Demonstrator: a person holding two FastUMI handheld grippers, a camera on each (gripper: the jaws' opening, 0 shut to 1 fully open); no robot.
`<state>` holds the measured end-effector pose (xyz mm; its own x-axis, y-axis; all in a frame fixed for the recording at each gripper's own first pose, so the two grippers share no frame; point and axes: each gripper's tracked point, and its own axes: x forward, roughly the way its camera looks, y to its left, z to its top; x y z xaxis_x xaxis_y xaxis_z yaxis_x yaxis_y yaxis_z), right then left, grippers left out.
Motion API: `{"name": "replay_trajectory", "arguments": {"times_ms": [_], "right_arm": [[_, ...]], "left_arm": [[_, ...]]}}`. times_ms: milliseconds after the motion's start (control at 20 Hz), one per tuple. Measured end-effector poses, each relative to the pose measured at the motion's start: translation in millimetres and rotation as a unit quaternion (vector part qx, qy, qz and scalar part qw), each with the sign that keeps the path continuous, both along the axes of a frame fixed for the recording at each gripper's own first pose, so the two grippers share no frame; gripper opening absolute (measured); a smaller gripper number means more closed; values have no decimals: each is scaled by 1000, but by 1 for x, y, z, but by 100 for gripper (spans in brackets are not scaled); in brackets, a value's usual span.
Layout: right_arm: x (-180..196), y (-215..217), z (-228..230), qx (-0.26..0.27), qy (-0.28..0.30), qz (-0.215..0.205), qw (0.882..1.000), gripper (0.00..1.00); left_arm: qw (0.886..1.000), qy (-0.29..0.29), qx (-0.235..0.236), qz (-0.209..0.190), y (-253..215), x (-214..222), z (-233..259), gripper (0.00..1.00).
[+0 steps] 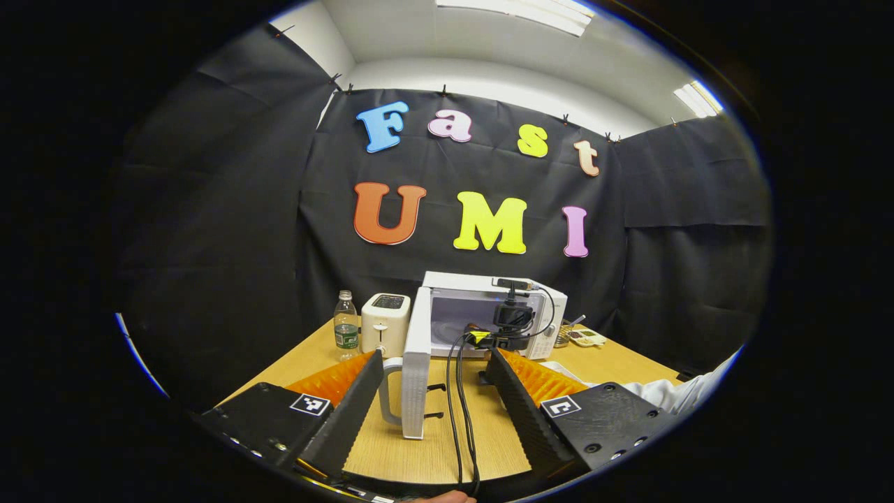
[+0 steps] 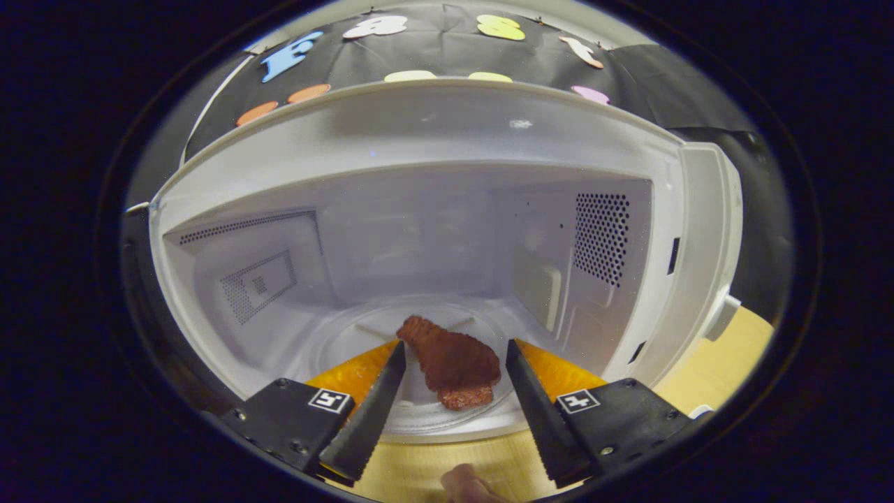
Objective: Open the microwave oven with the left hand, put the food in, and close the microwave oven.
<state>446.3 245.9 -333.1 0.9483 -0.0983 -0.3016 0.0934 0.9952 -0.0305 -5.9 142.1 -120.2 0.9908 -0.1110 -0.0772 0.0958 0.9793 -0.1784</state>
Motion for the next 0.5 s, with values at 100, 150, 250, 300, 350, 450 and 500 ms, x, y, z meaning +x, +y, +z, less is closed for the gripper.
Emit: {"name": "replay_trajectory", "arguments": {"times_ms": [100,150,250,300,350,450,500], "right_arm": [[-19,1,9,-16,0,24,1000,92],[-31,-1,15,-20,-3,33,999,92],[-60,-7,31,-11,-13,52,998,99],[-76,-11,42,-1,-18,60,998,99],[-93,-16,53,9,-23,70,997,98],[-130,-31,77,21,-30,83,996,98],[-150,-41,91,26,-32,89,995,99]], "left_arm": [[1000,-3,4,8,6,-4,1,93],[1000,-3,7,10,9,-5,0,93],[1000,-10,16,13,15,-7,1,93],[1000,-16,20,11,16,-8,4,94],[999,-23,23,9,17,-8,8,93],[999,-31,23,4,19,-8,10,93],[999,-33,22,9,23,-9,11,93]]}}
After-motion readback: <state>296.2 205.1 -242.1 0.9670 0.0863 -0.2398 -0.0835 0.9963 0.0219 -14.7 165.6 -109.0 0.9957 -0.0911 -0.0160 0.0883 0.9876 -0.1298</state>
